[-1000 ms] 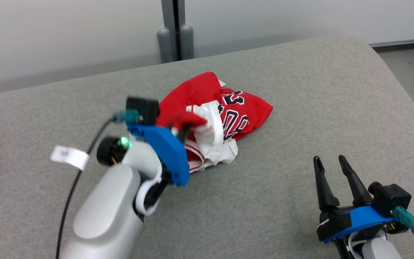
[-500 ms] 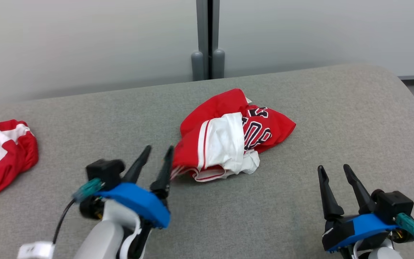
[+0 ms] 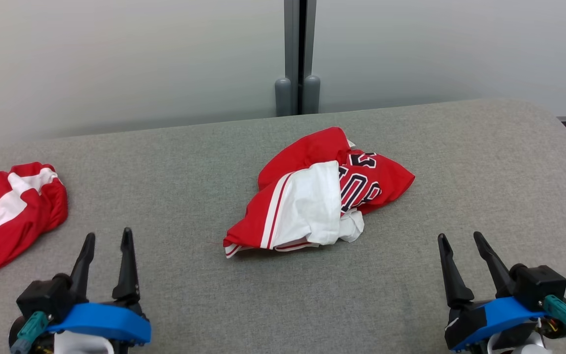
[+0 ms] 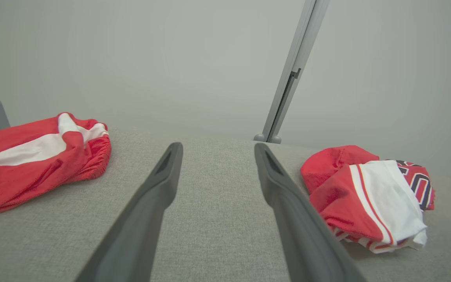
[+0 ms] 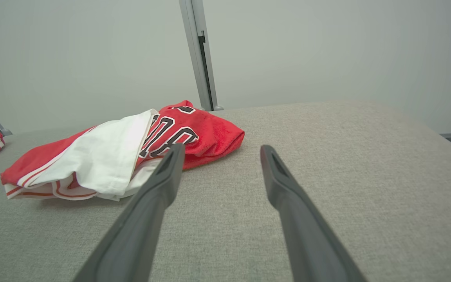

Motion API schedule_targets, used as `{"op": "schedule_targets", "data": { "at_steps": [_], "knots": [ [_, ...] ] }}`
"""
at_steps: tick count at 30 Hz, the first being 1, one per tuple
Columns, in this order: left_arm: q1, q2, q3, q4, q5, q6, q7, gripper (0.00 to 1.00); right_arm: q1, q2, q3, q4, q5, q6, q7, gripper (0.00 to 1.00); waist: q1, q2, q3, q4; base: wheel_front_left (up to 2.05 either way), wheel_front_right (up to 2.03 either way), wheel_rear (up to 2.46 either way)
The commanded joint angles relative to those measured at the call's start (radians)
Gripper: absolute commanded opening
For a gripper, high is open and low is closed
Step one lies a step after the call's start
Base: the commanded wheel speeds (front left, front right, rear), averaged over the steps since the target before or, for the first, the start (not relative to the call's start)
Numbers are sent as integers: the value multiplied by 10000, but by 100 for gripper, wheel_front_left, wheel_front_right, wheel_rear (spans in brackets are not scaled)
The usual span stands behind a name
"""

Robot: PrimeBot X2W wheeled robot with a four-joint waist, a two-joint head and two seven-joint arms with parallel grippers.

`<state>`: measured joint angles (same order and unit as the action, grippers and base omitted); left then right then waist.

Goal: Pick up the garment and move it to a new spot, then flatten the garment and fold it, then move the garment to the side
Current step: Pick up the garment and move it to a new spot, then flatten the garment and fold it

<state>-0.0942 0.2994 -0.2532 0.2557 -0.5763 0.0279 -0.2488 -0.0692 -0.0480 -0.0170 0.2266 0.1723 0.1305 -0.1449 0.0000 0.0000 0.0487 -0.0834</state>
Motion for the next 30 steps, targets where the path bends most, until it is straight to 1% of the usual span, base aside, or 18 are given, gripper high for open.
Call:
{"op": "schedule_targets", "data": {
  "at_steps": [1, 5, 10, 15, 26, 30],
  "knots": [
    [216, 47, 76, -26, 163, 188, -81, 100, 142, -42, -27, -53, -51, 5, 21, 100, 0, 0, -17, -13, 0, 0, 0],
    [535, 228, 353, -31, 262, 449, -99, 100, 179, -42, -49, -35, -150, 5, 44, 100, 0, 0, -58, -27, 0, 0, 0],
    [839, 347, 306, -318, 437, 689, -33, 100, 346, -43, -64, -42, -222, 5, 54, 100, 0, 0, -129, 14, 0, 0, 0],
    [851, 473, 176, -601, 575, 749, 143, 100, 316, -43, -16, -98, -235, 5, 26, 100, 0, 0, -106, 42, 0, 0, 0],
    [790, 470, 94, -940, 487, 904, 363, 100, 318, -43, 84, -186, -237, 5, 55, 100, 0, 0, -3, 59, 0, 0, 0],
    [796, 485, 98, -1019, 421, 913, 387, 100, 233, -41, 416, -245, -347, 5, 109, 100, 0, 0, 77, 114, 0, 0, 0]
  ]
}}
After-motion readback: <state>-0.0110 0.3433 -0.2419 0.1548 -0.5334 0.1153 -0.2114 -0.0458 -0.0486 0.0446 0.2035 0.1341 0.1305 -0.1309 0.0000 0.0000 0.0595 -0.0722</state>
